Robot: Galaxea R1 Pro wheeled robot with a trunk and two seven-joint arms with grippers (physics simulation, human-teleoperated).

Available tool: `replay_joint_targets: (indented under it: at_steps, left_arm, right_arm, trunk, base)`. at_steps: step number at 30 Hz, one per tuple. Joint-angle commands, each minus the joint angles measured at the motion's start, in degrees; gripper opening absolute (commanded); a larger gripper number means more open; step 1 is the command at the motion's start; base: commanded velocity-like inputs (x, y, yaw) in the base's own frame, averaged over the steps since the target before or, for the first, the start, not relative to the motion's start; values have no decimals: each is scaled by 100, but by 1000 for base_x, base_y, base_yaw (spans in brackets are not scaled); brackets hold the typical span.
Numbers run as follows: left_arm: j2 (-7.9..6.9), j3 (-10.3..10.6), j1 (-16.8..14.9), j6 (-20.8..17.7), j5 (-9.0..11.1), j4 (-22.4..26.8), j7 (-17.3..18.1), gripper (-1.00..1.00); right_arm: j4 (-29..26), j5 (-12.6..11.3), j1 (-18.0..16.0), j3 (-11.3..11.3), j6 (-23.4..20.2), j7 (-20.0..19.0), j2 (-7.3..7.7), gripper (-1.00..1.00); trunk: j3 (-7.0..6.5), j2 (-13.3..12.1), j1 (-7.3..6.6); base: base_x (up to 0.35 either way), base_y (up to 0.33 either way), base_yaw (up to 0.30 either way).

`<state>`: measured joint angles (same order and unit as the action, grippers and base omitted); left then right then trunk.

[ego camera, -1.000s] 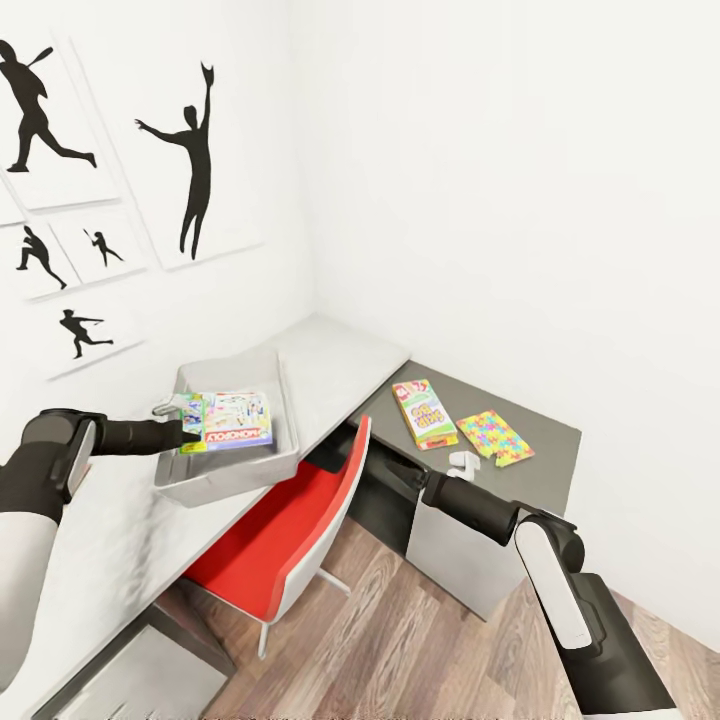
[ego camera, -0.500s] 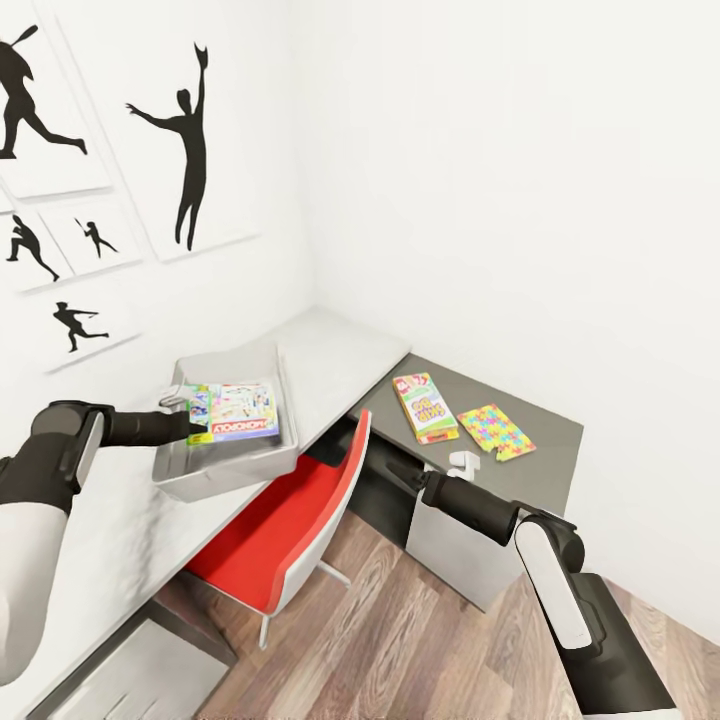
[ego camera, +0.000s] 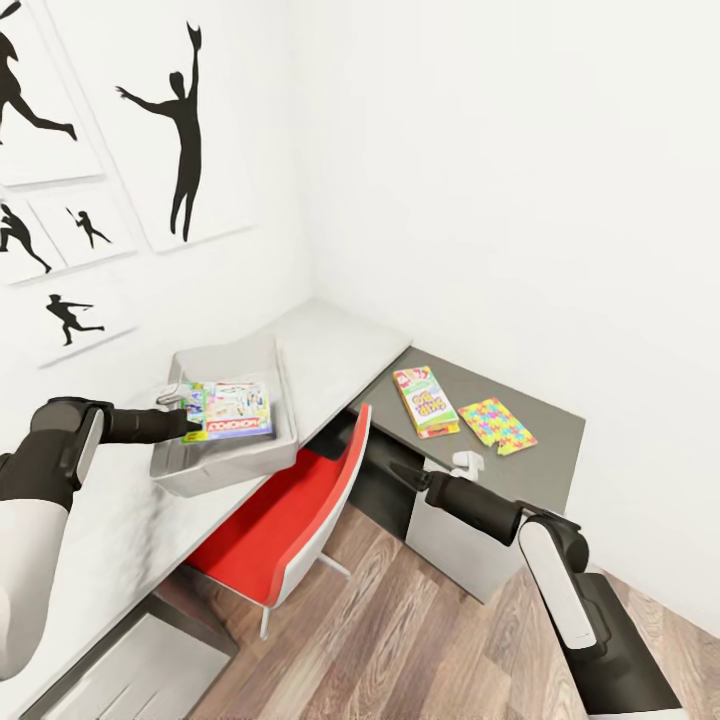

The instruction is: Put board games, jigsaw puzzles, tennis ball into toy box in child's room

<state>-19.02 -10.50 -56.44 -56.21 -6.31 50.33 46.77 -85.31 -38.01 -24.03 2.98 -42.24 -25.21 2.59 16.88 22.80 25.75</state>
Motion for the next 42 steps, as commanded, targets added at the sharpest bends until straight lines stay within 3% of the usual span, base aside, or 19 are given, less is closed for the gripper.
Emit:
replay_joint_targets:
  at_steps: [1,10,27,33,34,42]
  left_arm:
    - [3,-15,-6,-31,-44,4,29,-100]
    - [105,2,-7,-47,-35,-2,-384,-100]
    - [124,-5,-7,-51,-6,-3,-371,-100]
    - [237,3,-7,-48,-16,0,-376,-100]
    - [241,3,-7,-48,-15,0,-377,100]
    - [258,6,-7,-55,-18,0,-395,100]
  right_arm:
    - [-3,-6,-5,1,-23,-2,8,100]
    - [5,-21,-5,1,-23,-2,22,100]
    - [43,-22,-5,1,-21,-19,22,100]
    - [41,-22,-5,1,-21,-19,22,100]
    - [43,-22,-5,1,-21,-19,22,100]
    - [42,-22,-5,1,-21,-19,23,100]
  trunk:
    - [18,12,3]
    - [35,12,3]
    - [35,12,3]
    - [35,12,3]
    - [35,12,3]
    - [35,12,3]
  base:
    - [0,0,0]
    - [0,0,0]
    - [0,0,0]
    - [0,0,0]
    - [0,0,0]
    - [0,0,0]
